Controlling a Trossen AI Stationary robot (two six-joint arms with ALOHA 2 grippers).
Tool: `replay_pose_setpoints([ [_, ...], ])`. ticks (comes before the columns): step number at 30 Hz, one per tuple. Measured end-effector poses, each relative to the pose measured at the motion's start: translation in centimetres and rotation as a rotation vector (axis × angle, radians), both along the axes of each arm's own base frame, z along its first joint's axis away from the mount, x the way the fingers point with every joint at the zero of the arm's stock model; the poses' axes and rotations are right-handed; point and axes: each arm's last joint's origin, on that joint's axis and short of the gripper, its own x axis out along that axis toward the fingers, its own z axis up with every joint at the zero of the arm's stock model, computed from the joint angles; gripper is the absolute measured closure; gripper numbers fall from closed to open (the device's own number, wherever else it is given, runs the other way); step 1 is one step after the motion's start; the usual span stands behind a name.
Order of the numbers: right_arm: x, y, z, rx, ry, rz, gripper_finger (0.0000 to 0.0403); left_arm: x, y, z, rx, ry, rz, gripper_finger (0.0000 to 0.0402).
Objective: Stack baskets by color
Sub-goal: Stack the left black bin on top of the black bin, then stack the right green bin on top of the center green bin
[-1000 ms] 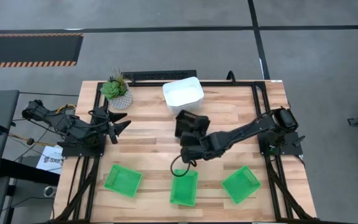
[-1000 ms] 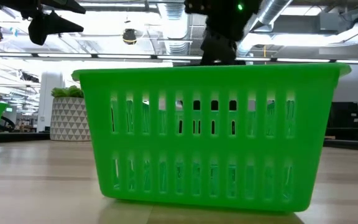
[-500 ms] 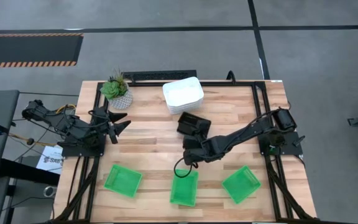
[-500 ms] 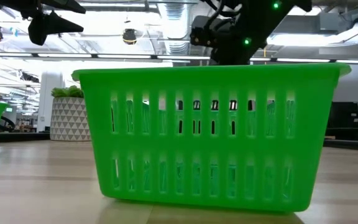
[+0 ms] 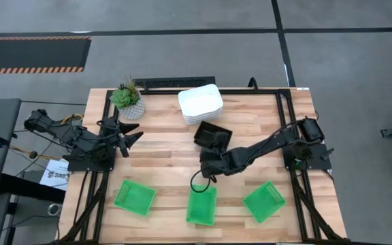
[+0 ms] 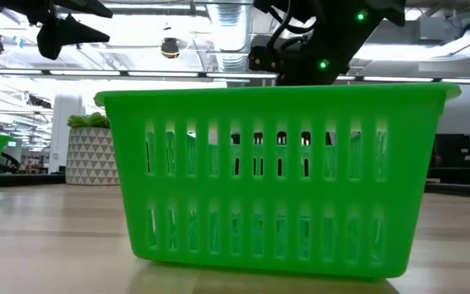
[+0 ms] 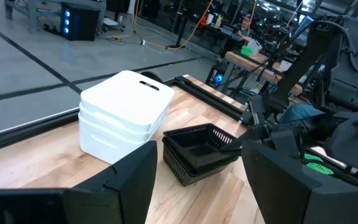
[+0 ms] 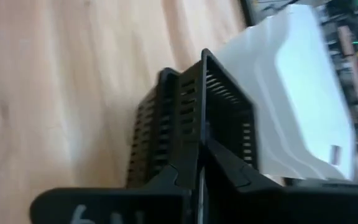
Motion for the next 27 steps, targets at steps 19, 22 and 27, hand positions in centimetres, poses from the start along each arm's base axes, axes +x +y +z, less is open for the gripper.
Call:
replay_pose_setpoints([
  [19,-3.6,1.3,9.3,0.419,-0.156,0.145,0.0214,0.0,-0.1,0.0,-0.028,-0.013,-0.012,0.0178],
  [22,-6.8,2.2,11.0,0.539,-0.137,0.090,0.0208,0.0,-0.1,0.0,-0.030,-0.013,-0.014,0.0178],
  [27,-11.8,4.5,11.6,0.706,-0.032,-0.103,0.0214,0.0,-0.1,0.0,-0.025,-0.011,-0.014,0.0178],
])
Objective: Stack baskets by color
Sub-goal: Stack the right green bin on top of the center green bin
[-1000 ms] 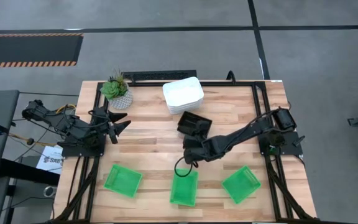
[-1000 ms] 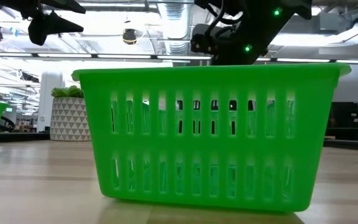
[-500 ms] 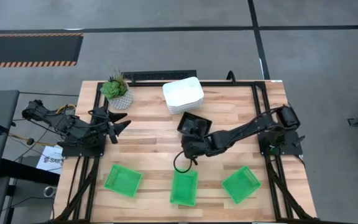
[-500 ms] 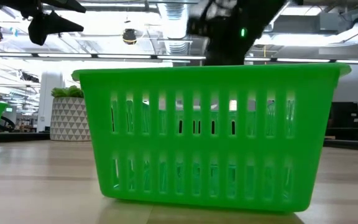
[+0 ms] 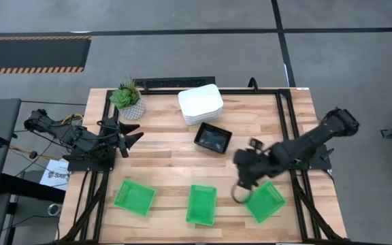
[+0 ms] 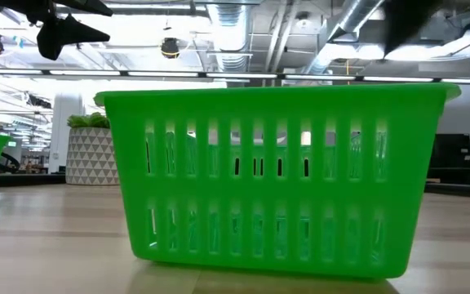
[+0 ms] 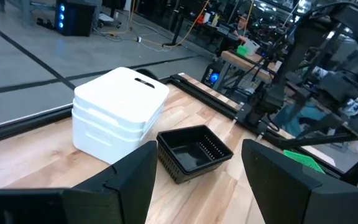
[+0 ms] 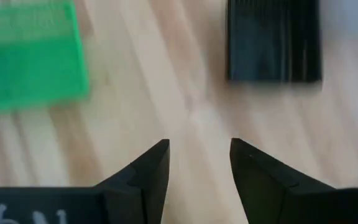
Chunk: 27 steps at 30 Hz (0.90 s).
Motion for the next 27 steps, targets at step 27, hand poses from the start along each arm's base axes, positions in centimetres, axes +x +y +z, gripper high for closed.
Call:
replay_pose_setpoints([
  [27,-3.3,9.4,-8.1,-0.164,0.487,0.341,0.0208,-0.1,0.2,0.0,0.020,-0.001,0.059,0.0178],
])
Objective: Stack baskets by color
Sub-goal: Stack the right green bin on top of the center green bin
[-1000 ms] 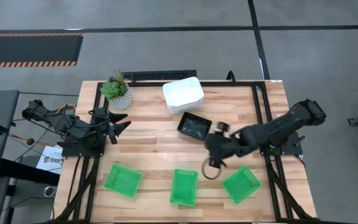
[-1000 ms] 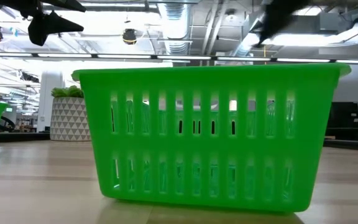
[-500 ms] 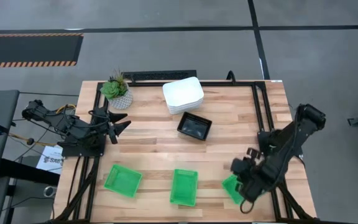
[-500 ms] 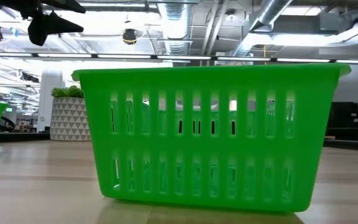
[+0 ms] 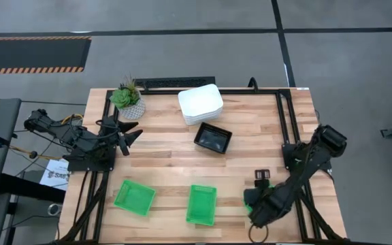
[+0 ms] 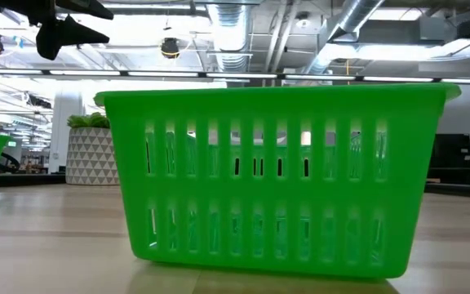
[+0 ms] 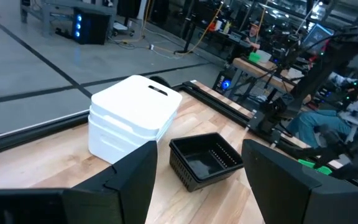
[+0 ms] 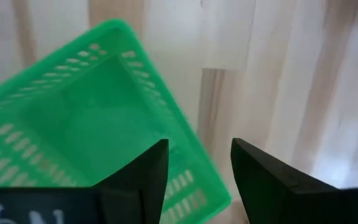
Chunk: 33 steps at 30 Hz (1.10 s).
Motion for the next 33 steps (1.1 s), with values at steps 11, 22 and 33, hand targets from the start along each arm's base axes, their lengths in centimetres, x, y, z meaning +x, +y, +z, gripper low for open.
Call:
replay_pose_setpoints([
  [11,0.3,-1.9,-2.1,0.072,0.017,0.026,0.0213,0.0,0.0,0.0,0.000,0.000,0.001,0.0178],
  [22,0.5,-1.6,-4.1,0.206,-0.006,0.019,0.0285,0.0,0.0,-0.2,0.009,0.019,0.001,0.0178],
  [33,2.6,-3.7,-2.2,0.201,-0.060,0.001,0.0394,0.0,0.0,-0.2,0.009,0.020,0.001,0.0178],
])
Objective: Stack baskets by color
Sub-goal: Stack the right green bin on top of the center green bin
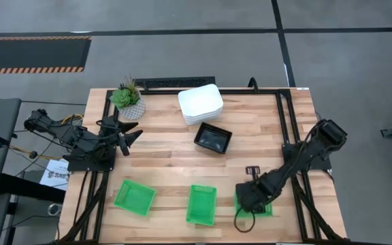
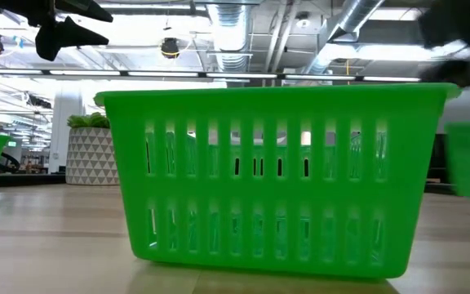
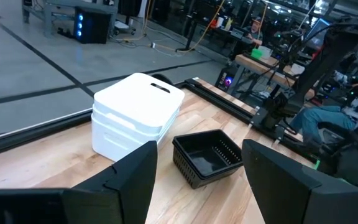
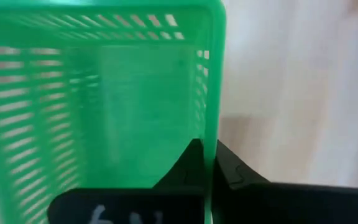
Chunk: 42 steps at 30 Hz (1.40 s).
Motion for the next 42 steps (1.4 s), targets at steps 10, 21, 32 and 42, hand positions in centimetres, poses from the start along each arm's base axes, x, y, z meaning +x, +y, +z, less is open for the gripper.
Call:
replay_pose_setpoints([
  [10,2.1,-4.9,11.8,-0.066,-0.483,-0.124,0.0396,0.0,0.0,0.0,-0.008,-0.005,0.001,0.0178],
  [21,5.5,-4.7,13.4,0.416,-0.816,-0.879,0.0395,0.0,0.0,0.0,-0.053,-0.029,0.010,0.0178],
  [32,7.8,4.4,6.4,0.643,-0.873,-1.219,0.0396,0.0,0.0,0.0,-0.061,-0.033,0.011,0.0178],
  [42,7.1,9.1,-0.1,0.707,-0.803,-1.460,0.0396,-0.1,0.0,-0.2,-0.049,-0.011,0.011,0.0178],
])
